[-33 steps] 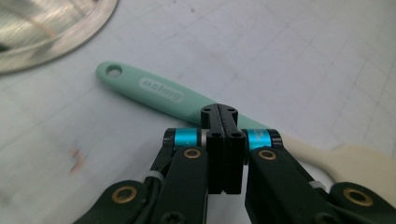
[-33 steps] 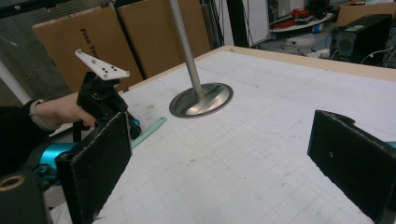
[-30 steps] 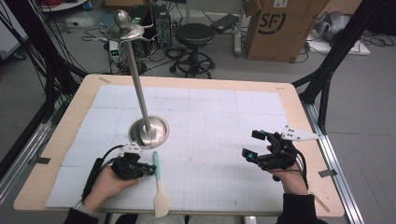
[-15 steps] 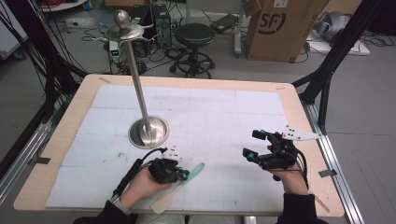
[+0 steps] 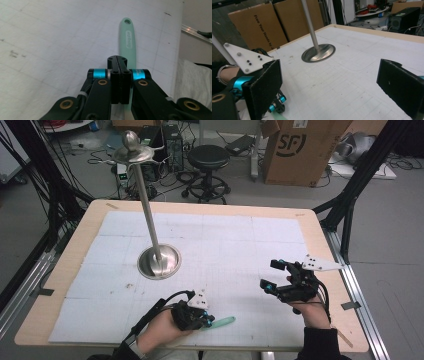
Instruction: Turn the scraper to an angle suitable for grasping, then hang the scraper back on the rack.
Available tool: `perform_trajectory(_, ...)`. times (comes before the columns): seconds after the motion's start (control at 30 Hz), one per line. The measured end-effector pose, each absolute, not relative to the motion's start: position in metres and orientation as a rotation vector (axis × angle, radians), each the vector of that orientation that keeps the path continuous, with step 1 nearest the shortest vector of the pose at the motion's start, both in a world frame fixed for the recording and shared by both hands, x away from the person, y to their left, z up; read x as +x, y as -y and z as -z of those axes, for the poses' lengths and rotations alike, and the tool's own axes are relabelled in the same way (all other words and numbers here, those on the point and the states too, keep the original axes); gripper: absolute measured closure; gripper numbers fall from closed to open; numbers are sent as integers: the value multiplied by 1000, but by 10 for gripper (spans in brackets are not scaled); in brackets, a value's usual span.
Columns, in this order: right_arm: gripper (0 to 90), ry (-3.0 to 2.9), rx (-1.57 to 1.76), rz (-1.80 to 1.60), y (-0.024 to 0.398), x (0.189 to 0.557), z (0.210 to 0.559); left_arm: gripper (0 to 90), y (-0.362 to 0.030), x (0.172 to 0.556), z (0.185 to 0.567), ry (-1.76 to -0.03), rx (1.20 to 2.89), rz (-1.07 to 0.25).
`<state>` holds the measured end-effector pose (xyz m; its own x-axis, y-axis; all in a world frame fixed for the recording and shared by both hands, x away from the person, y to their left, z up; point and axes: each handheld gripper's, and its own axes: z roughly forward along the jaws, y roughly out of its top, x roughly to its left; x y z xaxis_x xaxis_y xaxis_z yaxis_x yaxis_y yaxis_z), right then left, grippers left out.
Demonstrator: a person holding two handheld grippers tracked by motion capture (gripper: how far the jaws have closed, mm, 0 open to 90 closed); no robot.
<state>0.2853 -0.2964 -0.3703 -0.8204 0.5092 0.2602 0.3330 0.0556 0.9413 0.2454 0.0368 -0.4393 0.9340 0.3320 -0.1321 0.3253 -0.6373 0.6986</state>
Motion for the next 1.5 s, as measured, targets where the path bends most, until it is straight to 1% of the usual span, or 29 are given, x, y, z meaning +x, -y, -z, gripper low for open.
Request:
perform_trajectory(0.27, 51, -2168, 877, -1880, 296, 285, 370, 899, -43, 245, 437, -440, 2276, -25)
perform_trajectory(0.4, 51, -2161, 880, -1887, 299, 285, 369, 896, -57, 246, 423, -494, 2228, -30)
perform_trajectory(0.43, 51, -2160, 882, -1887, 299, 285, 370, 876, -60, 247, 419, -506, 2222, -34)
perform_trajectory(0.47, 51, -2160, 884, -1881, 300, 285, 370, 828, -63, 246, 416, -521, 2210, -34)
perform_trajectory(0.53, 51, -2149, 897, -1876, 301, 285, 370, 779, -67, 244, 409, -511, 2186, -37)
perform_trajectory(0.67, 51, -2132, 904, -1888, 304, 284, 369, 629, -72, 237, 396, -433, 2171, -54)
perform_trajectory(0.77, 51, -2137, 904, -1886, 304, 283, 368, 472, -72, 234, 394, -355, 2171, -68)
perform_trajectory(0.83, 51, -2136, 898, -1882, 304, 283, 369, 425, -71, 234, 398, -334, 2192, -55)
perform_trajectory(0.9, 51, -2142, 899, -1878, 303, 284, 370, 364, -68, 232, 401, -349, 2215, -35)
perform_trajectory(1.0, 51, -2153, 898, -1872, 301, 285, 371, 270, -64, 230, 401, -342, 2254, -40)
perform_trajectory(1.27, 51, -2136, 911, -1883, 305, 282, 370, 267, -51, 227, 408, -319, 2392, -41)
perform_trajectory(1.37, 51, -2138, 908, -1884, 306, 282, 370, 308, -46, 227, 412, -310, 2442, -39)
perform_trajectory(1.5, 51, -2139, 913, -1884, 306, 281, 370, 322, -38, 228, 415, -320, 2498, -34)
